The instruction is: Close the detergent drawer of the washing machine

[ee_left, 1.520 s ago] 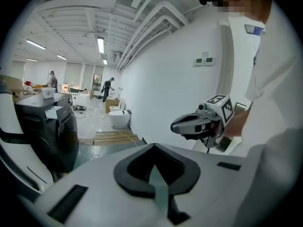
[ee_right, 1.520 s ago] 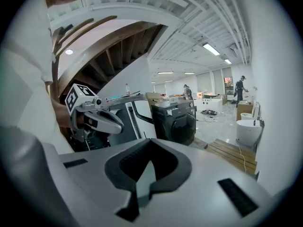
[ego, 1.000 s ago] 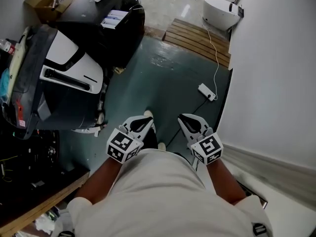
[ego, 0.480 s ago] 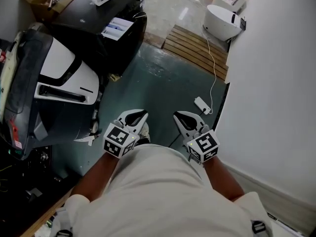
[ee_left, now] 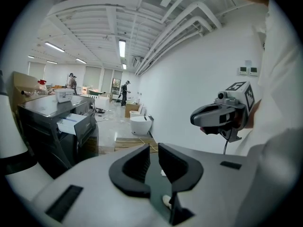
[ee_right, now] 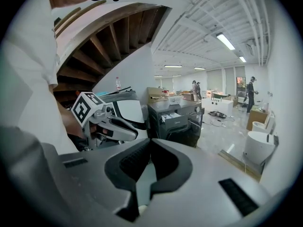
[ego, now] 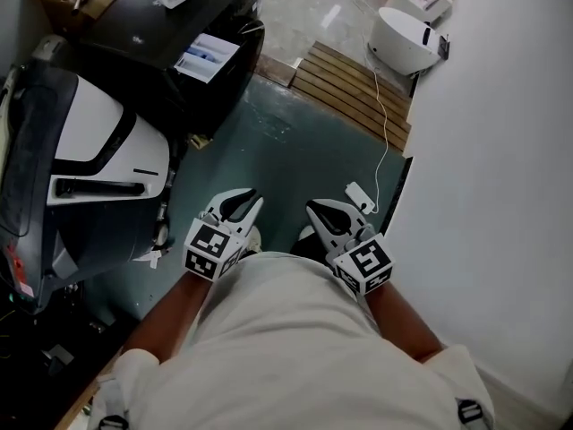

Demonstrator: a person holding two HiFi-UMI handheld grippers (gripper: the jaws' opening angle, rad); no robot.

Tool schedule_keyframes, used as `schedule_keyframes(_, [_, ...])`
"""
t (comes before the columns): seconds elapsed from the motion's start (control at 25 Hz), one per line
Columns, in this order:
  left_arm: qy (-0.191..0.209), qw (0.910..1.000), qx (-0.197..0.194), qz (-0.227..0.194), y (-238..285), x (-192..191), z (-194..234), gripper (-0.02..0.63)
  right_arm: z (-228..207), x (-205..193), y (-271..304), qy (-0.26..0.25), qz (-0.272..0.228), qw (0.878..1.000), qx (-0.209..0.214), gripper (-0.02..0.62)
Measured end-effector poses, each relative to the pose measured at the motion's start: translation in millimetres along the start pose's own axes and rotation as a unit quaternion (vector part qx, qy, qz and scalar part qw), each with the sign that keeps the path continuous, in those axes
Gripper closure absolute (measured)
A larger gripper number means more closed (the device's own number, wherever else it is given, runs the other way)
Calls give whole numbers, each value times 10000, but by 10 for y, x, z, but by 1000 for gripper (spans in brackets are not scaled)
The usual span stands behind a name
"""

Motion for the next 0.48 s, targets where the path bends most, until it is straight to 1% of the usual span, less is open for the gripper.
schedule_keyframes(0.12, [-60, 9999, 112, -11, 219, 107, 70, 554, -268, -62, 83, 23, -20, 9999, 147, 589])
schedule_keyframes(0.24, [-179, 9993, 332, -53, 484, 216, 126, 554, -641, -146, 171, -69, -17, 9992, 387, 589])
schedule_keyframes(0.36, [-343, 9972, 664, -101, 836, 358, 120, 554, -1155, -211, 208, -181, -133, 9979, 612, 589])
schedule_keyframes(0.48, [-503, 9926, 1060, -299, 1240, 567, 13, 554, -1732, -318, 151, -283, -85, 9959, 852, 589])
Point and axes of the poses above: the fingertips, and each gripper's own axes: y forward along the fingers, z to its left, x out of its top, the point moved 10 cm from there along -y, backward along the fingers, and after that the axes turned 15 degrees about -y, right-handed, at the moved point
